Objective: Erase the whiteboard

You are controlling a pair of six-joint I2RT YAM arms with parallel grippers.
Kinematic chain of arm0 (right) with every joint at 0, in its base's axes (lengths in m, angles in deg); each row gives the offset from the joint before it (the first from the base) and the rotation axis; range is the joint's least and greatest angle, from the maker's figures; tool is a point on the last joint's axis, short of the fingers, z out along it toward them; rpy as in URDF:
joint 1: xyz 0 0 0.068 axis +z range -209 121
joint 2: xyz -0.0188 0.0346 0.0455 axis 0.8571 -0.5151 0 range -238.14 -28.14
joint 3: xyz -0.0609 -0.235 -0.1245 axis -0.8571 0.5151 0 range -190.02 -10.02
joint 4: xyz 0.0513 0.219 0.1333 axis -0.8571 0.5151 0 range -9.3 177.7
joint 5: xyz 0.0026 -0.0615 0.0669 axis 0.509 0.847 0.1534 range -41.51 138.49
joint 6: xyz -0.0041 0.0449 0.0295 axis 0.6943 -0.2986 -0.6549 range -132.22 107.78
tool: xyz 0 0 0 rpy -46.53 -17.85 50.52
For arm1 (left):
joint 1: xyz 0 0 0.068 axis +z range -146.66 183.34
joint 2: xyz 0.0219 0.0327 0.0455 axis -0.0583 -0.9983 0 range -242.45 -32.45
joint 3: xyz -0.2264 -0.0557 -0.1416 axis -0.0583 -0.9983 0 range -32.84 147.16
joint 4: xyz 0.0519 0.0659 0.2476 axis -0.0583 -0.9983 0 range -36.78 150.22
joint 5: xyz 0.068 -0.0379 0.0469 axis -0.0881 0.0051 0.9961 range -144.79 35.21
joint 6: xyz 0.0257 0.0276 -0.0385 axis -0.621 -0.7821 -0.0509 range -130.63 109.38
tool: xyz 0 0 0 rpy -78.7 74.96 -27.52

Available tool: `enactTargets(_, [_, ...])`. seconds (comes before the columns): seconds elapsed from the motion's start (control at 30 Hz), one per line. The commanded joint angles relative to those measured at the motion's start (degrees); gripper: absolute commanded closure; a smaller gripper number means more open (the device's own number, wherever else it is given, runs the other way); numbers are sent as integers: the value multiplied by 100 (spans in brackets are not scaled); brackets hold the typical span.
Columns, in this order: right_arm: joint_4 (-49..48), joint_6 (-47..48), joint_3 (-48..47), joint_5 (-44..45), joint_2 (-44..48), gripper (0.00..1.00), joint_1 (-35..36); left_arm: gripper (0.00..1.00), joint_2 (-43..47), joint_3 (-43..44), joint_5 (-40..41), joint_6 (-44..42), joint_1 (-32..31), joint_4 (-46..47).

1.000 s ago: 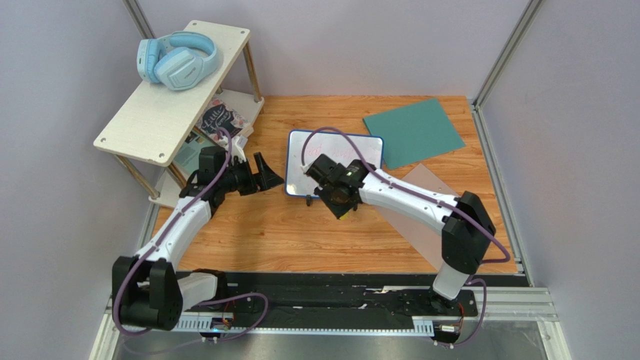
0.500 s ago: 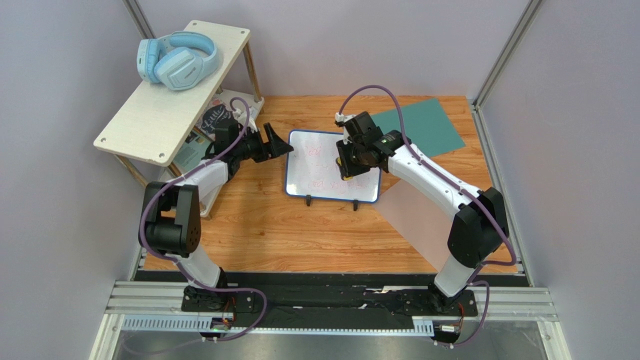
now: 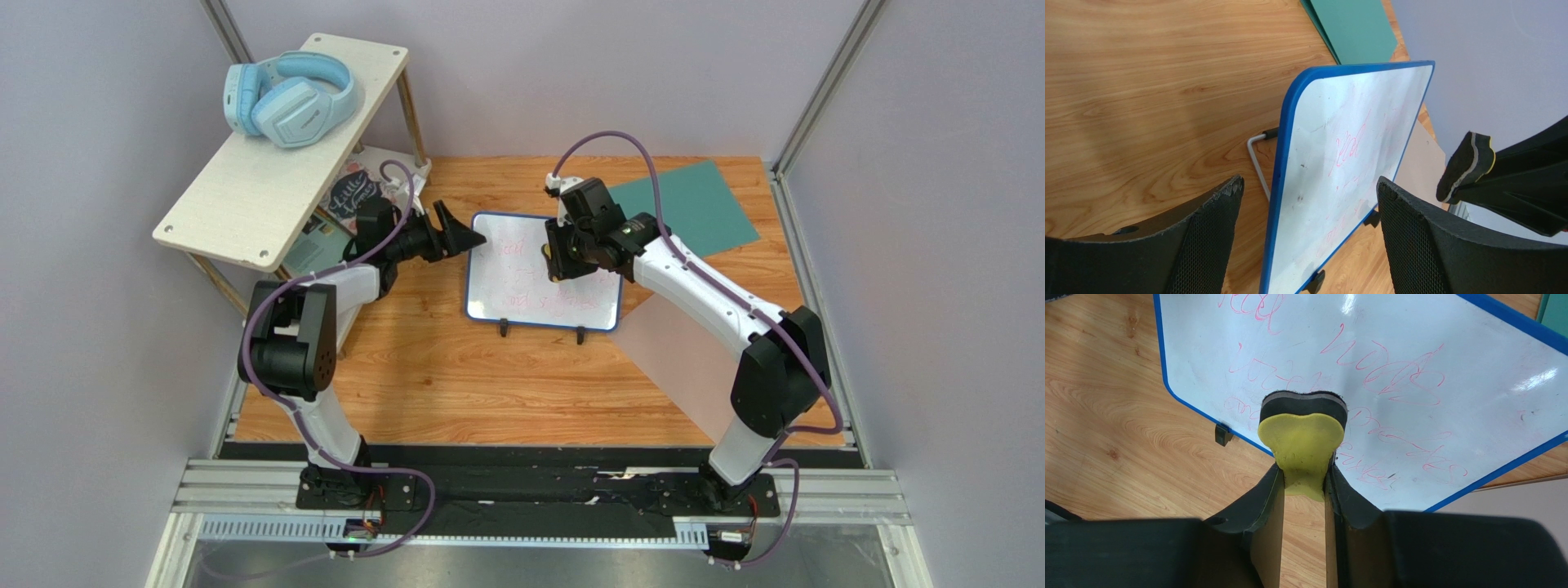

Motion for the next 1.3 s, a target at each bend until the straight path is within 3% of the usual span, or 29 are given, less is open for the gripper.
enactTargets(0.0, [-330, -91, -60, 236, 236, 99, -6, 17, -26, -145, -342, 187, -51, 770])
enactTargets(0.23, [-374, -74, -68, 377, 95, 99, -59, 20, -184, -373, -378, 258, -103, 1017])
enactTargets(0.37, [-488, -65, 10, 693, 77, 99, -94, 23, -421, -593, -412, 590, -130, 1682])
enactTargets(0.63, [-953, -47, 143, 860, -221, 100, -235, 41, -940, -875, -676, 1163, -200, 2924])
enactTargets(0.67, [-1015, -39, 169, 965, -265, 100, -243, 44, -940, -875, -676, 1163, -200, 2924])
enactTargets(0.7, [-1128, -30, 195, 1018, -283, 100, -252, 58, -949, -875, -685, 1120, -200, 2950])
enactTargets(0.77, [-1243, -3, 248, 1167, -379, 100, -270, 71, -958, -884, -685, 1120, -200, 2986])
enactTargets(0.8, [-1305, 5, 257, 1238, -414, 100, -279, 85, -984, -892, -676, 1128, -200, 2994])
enactTargets(0.87, [-1375, 5, 309, 1387, -441, 100, -287, 99, -1028, -901, -667, 1146, -200, 3012])
enactTargets(1.27, [-1868, -30, 714, 2135, -555, 100, -534, 100, -835, -1015, -53, 751, -200, 2020])
